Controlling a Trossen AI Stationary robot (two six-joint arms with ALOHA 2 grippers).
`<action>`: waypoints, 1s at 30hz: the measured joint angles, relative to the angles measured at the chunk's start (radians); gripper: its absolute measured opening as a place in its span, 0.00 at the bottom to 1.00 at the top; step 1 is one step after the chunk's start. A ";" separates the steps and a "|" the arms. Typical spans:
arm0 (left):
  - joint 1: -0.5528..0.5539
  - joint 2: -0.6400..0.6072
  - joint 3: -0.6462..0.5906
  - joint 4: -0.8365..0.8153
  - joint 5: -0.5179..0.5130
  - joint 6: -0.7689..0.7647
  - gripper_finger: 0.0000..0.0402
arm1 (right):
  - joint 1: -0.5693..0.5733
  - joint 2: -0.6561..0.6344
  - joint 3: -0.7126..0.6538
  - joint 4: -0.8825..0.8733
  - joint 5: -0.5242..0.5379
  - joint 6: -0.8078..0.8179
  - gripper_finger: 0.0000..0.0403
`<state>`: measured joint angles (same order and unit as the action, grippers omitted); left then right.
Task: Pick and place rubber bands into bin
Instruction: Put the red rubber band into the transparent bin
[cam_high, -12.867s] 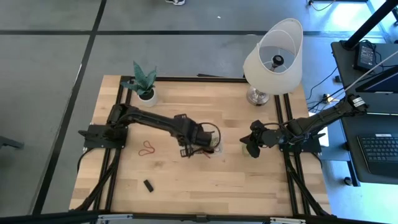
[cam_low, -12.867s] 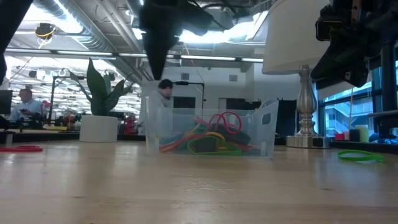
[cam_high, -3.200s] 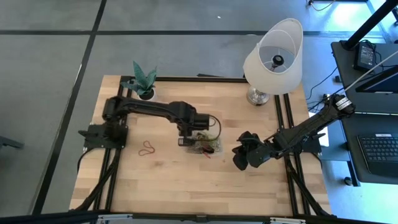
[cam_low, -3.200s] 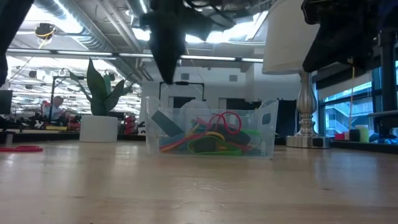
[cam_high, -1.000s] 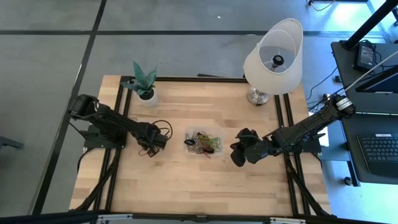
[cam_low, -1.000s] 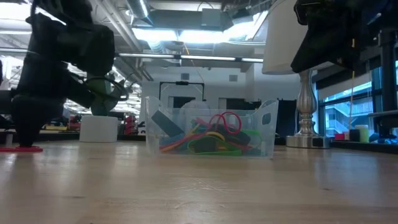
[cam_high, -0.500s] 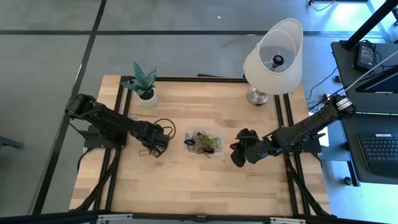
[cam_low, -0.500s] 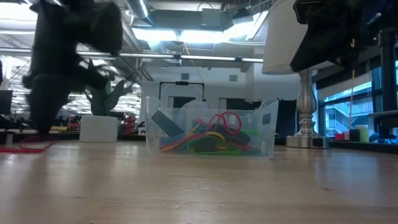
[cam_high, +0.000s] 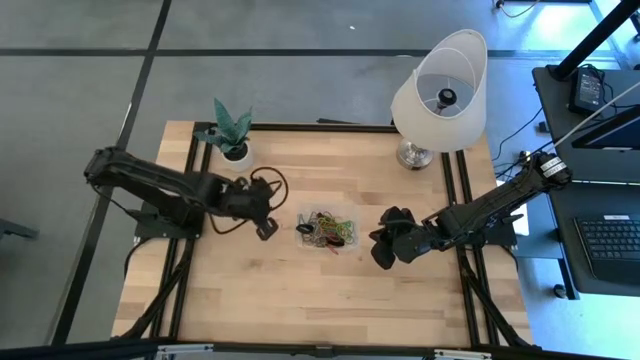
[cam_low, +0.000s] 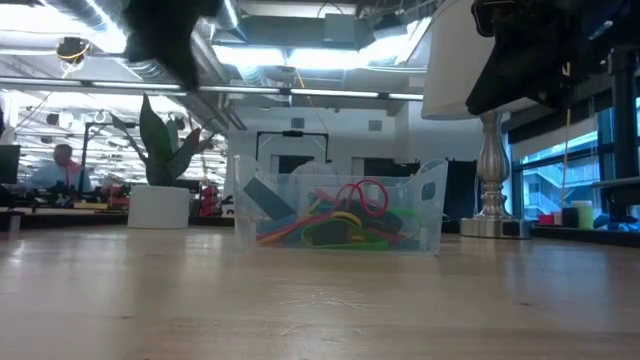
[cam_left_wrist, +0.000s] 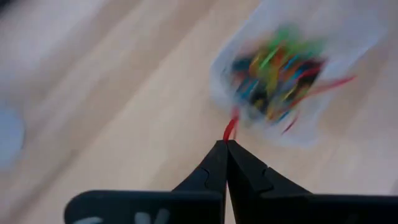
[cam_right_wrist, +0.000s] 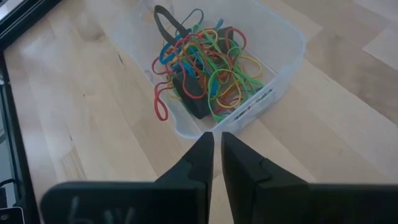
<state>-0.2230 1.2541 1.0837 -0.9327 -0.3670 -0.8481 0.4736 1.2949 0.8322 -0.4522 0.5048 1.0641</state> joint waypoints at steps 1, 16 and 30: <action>0.000 -0.004 0.018 0.028 -0.014 0.048 0.00 | 0.000 0.000 0.000 0.000 0.000 0.000 0.09; 0.091 0.113 0.068 0.702 0.099 0.606 0.01 | 0.000 0.000 0.000 0.000 0.002 0.004 0.09; 0.141 0.436 0.068 0.637 0.287 0.574 0.01 | 0.000 0.000 0.000 0.015 0.002 0.008 0.09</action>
<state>-0.0822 1.6898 1.1515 -0.2956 -0.0799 -0.2736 0.4736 1.2949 0.8322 -0.4374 0.5064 1.0718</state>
